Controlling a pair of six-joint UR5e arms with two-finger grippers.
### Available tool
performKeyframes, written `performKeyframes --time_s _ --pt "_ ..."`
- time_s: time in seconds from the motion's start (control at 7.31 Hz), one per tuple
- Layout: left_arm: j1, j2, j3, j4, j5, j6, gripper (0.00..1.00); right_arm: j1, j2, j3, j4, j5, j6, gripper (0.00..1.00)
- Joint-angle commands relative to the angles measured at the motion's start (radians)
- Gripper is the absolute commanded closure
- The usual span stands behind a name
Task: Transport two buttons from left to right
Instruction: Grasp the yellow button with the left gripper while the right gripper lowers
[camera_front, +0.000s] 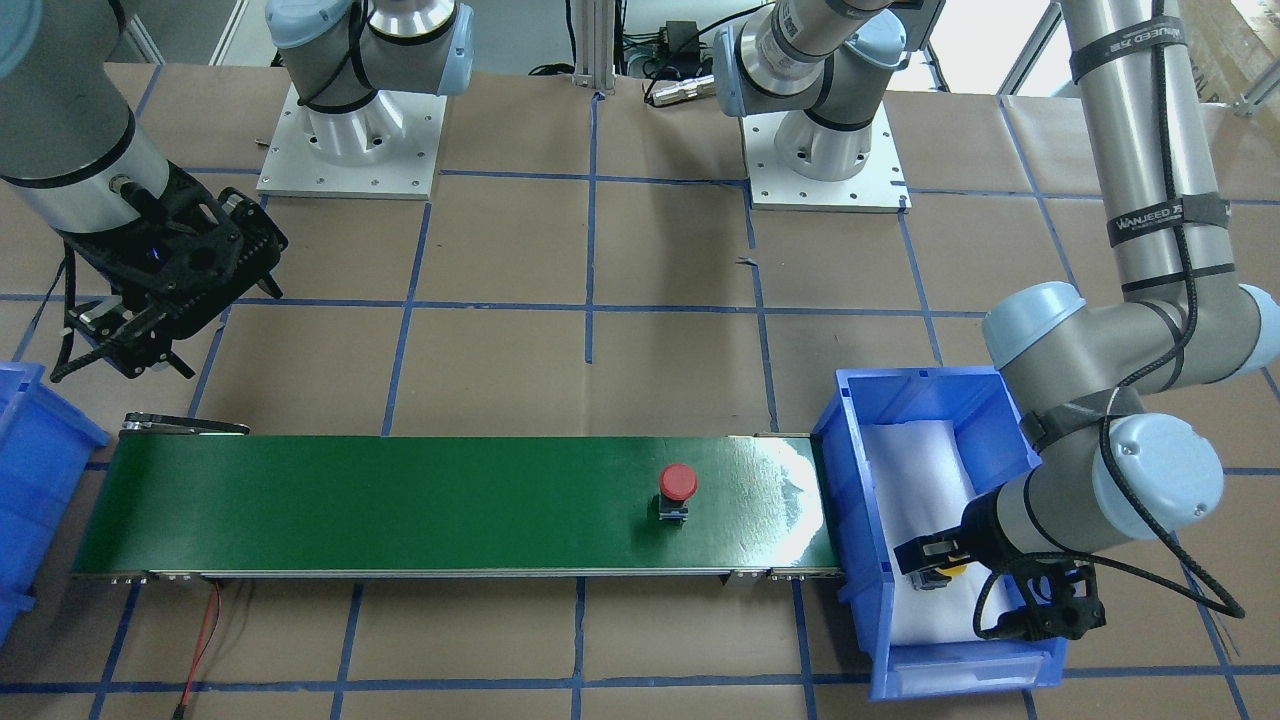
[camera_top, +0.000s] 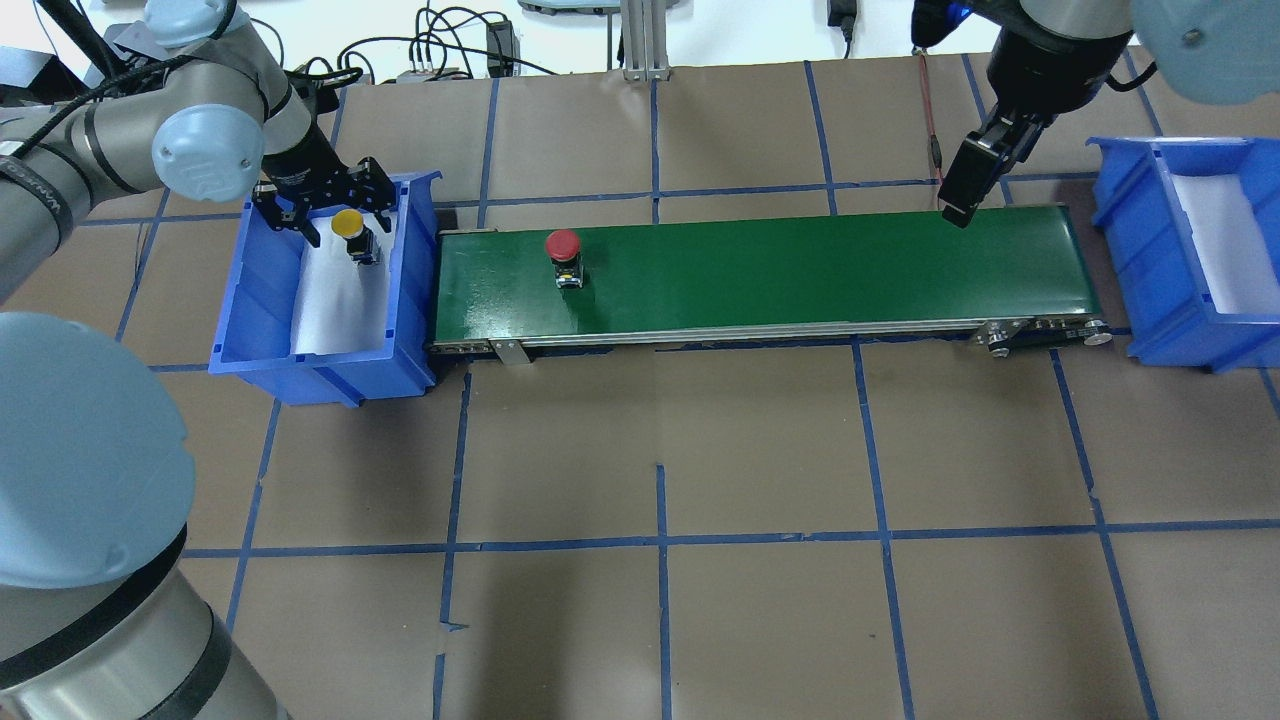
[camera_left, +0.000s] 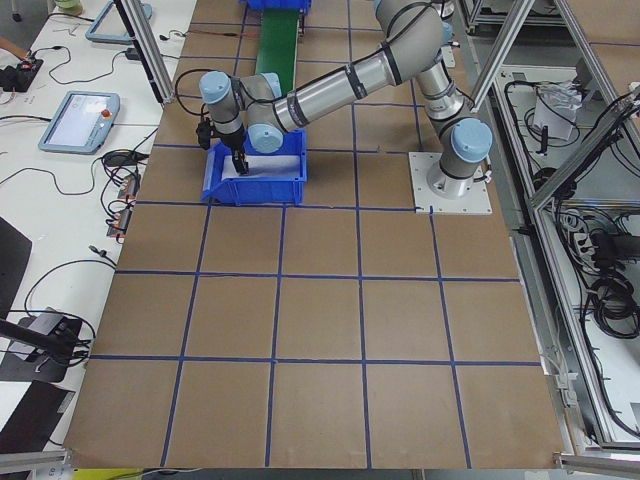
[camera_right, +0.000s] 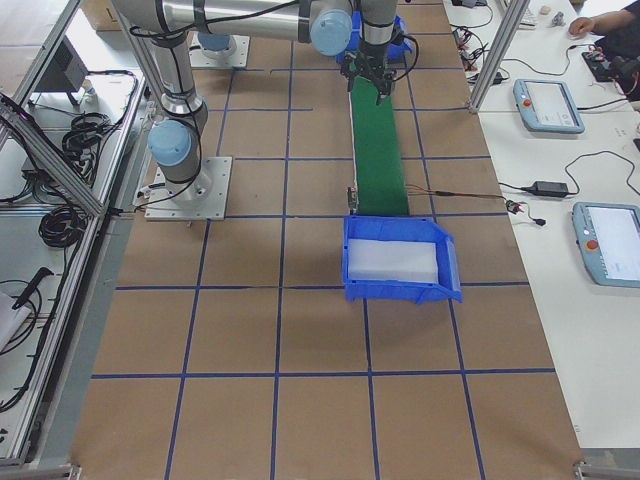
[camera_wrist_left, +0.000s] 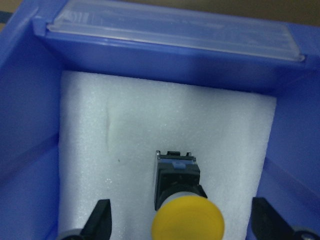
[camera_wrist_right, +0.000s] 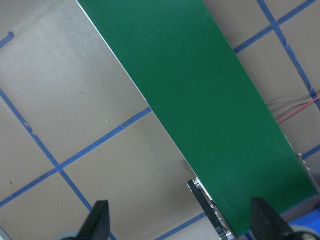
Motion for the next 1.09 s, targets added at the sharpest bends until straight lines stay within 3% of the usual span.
performKeyframes --time_s 0.0,0.14,0.27,0.55,0.82,0.96 --pt "0.000 0.007 0.001 -0.010 0.002 0.000 0.49 -0.007 0.040 0.052 -0.039 0.008 -0.239 0.00" --pt "-0.001 0.010 -0.002 -0.012 -0.001 0.000 0.61 -0.007 0.077 0.069 -0.140 0.011 -0.300 0.00" --pt "-0.003 0.020 0.009 -0.013 -0.004 0.001 0.72 -0.008 0.097 0.071 -0.162 0.010 -0.371 0.00" --pt "-0.013 0.065 0.018 -0.028 0.003 0.001 0.73 -0.036 0.146 0.074 -0.208 0.010 -0.471 0.00" --pt "-0.021 0.176 -0.003 -0.119 0.003 0.003 0.73 -0.054 0.198 0.077 -0.239 0.011 -0.561 0.00" --pt "-0.042 0.226 -0.006 -0.169 0.003 0.006 0.73 -0.062 0.204 0.106 -0.311 0.005 -0.568 0.00"
